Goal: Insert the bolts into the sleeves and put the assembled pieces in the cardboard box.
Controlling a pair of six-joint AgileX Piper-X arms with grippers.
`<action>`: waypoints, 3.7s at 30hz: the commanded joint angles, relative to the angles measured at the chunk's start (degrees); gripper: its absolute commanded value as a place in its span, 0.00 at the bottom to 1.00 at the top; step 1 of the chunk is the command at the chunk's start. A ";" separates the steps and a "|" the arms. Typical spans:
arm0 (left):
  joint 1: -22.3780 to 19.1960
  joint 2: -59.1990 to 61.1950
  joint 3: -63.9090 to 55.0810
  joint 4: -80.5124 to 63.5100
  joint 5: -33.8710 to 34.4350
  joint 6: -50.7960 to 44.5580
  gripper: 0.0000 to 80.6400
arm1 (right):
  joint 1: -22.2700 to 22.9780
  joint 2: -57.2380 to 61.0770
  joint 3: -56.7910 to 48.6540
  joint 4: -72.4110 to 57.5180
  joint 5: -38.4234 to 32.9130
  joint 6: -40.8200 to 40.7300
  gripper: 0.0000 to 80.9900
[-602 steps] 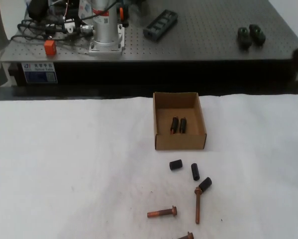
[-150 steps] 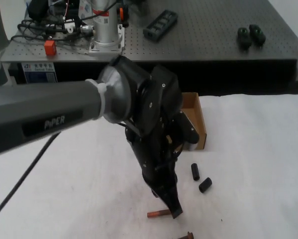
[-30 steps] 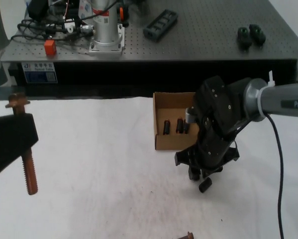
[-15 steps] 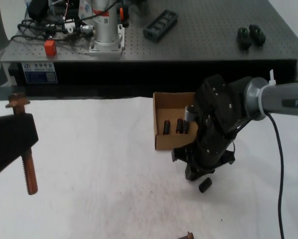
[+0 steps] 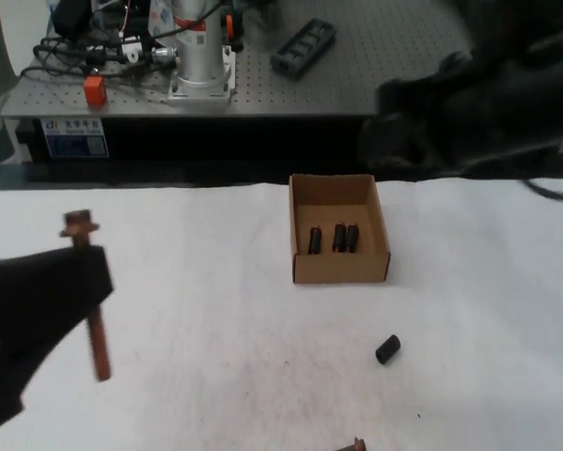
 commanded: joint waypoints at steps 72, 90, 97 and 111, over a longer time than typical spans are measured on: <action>0.06 31.49 6.93 -55.40 26.58 -25.68 0.01 | 12.65 -17.65 18.42 -11.41 -21.89 12.66 0.00; 0.06 31.49 6.93 -55.27 30.39 -30.22 0.55 | 12.65 -17.65 18.42 -16.92 -19.16 12.66 0.00; 0.06 31.49 6.93 -55.27 28.94 -28.26 0.51 | 10.20 -17.65 18.42 -23.43 -9.43 11.17 0.00; 0.06 31.49 7.04 -54.92 28.94 -27.98 0.51 | -0.68 1.24 10.35 -35.80 12.35 4.95 0.00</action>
